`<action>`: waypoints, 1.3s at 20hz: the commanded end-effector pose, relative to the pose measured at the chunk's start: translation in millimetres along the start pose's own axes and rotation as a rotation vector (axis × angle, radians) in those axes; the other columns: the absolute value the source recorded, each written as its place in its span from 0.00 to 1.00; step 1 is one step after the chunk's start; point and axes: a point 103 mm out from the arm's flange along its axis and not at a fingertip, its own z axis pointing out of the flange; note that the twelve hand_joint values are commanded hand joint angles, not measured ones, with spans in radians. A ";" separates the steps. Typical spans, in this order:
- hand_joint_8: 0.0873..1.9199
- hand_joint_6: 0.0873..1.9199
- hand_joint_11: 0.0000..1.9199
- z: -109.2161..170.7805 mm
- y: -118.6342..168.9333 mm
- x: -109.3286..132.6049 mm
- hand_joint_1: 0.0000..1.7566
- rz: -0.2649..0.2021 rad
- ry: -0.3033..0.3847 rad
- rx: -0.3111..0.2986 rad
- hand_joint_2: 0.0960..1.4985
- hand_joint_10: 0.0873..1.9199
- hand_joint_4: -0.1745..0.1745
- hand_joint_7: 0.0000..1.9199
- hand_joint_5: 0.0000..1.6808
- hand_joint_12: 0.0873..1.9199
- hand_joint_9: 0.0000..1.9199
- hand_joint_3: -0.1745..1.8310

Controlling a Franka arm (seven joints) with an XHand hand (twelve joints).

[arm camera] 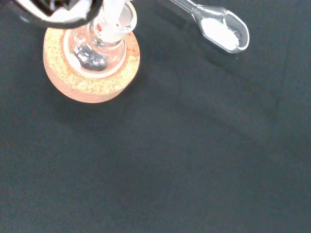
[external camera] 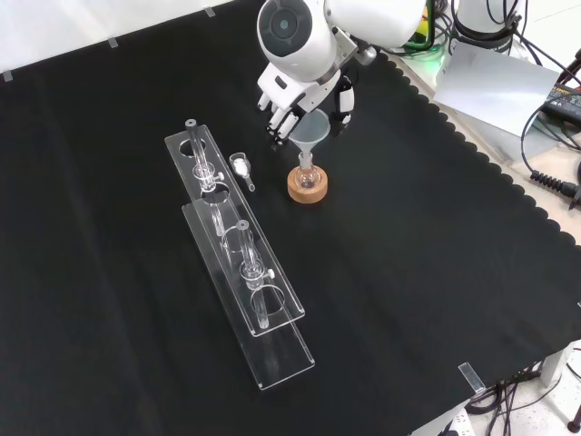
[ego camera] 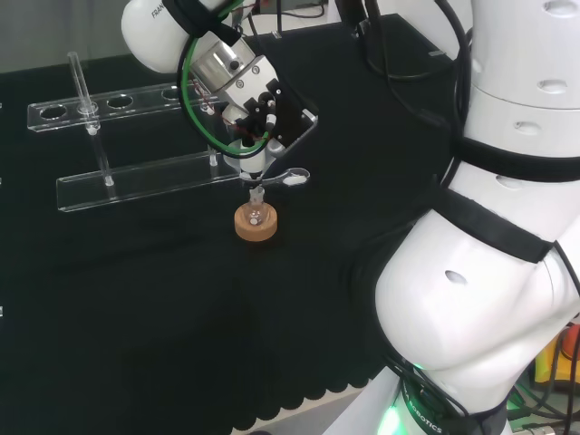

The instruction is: Place the funnel on the round-bottom flask.

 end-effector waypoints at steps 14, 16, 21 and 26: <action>0.32 0.38 0.31 0.9 2.4 4.3 0.48 -0.001 -0.015 0.010 0.47 0.21 0.46 0.25 0.38 0.66 0.50 0.42; 0.32 0.38 0.31 1.5 2.8 4.1 0.48 -0.001 -0.011 0.009 0.47 0.21 0.46 0.25 0.38 0.66 0.50 0.42; 0.31 0.38 0.31 3.4 3.7 4.0 0.48 -0.004 -0.001 0.015 0.46 0.21 0.44 0.25 0.36 0.66 0.49 0.42; 0.33 0.27 0.29 4.2 3.6 3.4 0.45 -0.008 0.005 0.038 0.42 0.22 0.39 0.21 0.24 0.67 0.46 0.43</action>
